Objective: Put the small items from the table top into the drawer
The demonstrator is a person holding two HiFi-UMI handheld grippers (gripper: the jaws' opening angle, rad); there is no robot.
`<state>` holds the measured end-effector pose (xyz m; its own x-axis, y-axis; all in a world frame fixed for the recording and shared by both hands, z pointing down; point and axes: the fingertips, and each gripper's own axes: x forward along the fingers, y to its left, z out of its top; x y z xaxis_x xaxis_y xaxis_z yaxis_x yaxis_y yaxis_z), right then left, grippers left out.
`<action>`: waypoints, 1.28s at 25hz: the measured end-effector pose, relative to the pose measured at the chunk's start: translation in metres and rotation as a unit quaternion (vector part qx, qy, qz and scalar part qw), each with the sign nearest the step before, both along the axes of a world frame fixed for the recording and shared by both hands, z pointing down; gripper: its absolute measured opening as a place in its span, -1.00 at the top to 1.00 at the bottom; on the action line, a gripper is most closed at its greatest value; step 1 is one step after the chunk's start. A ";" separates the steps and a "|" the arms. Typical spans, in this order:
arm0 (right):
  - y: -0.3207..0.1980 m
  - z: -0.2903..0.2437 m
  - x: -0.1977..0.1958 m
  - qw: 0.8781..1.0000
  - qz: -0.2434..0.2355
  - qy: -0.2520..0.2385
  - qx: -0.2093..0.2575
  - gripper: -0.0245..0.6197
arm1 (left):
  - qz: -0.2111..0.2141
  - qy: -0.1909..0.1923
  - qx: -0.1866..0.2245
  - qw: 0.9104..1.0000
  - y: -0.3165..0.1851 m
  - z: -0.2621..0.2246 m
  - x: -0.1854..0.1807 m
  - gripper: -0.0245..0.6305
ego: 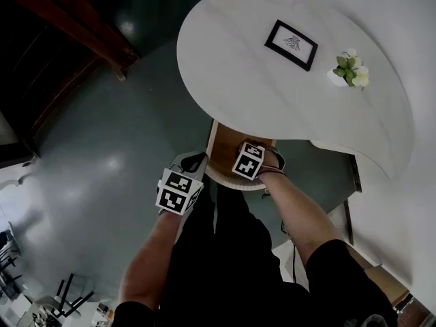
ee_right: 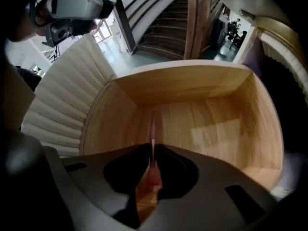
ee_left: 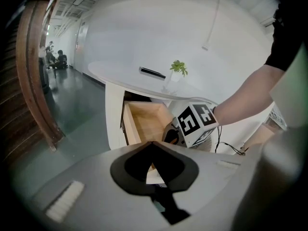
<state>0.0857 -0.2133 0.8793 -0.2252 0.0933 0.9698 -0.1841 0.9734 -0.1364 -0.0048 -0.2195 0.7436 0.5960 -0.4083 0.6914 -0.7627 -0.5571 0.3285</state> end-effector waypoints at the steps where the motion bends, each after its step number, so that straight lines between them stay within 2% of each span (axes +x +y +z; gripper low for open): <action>1: 0.000 -0.001 0.001 1.000 0.002 -0.001 -0.001 0.77 | 0.002 -0.001 0.001 1.000 0.001 -0.002 -0.001 0.89; 4: 0.006 -0.007 -0.001 1.000 0.000 -0.009 -0.008 0.70 | 0.003 -0.006 0.003 1.000 0.002 -0.010 -0.007 0.89; 8: 0.006 -0.016 0.001 1.000 -0.009 -0.011 0.005 0.70 | -0.007 -0.003 0.013 1.000 -0.002 -0.021 -0.012 0.89; 17: -0.011 -0.070 0.006 0.997 0.056 -0.023 0.054 0.70 | -0.003 0.007 0.031 0.999 0.004 -0.052 -0.019 0.89; 21: 0.000 -0.113 0.007 0.991 0.108 -0.047 0.063 0.70 | 0.002 0.017 0.045 0.999 0.013 -0.076 -0.022 0.89; 26: 0.019 -0.155 0.012 0.977 0.182 -0.070 0.083 0.70 | 0.029 0.018 0.057 0.998 0.030 -0.100 -0.028 0.89; 30: 0.044 -0.180 0.025 0.952 0.276 -0.112 0.073 0.70 | 0.042 0.026 0.068 0.996 0.042 -0.123 -0.024 0.89; 32: 0.057 -0.188 0.030 0.940 0.308 -0.132 0.069 0.70 | 0.040 0.030 0.074 0.996 0.043 -0.133 -0.023 0.89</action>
<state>0.1159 -0.1562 0.6916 -0.4294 -0.2570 0.8658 -0.6965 0.7045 -0.1364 -0.0276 -0.1766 0.6109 0.6688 -0.4523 0.5900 -0.6957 -0.6606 0.2821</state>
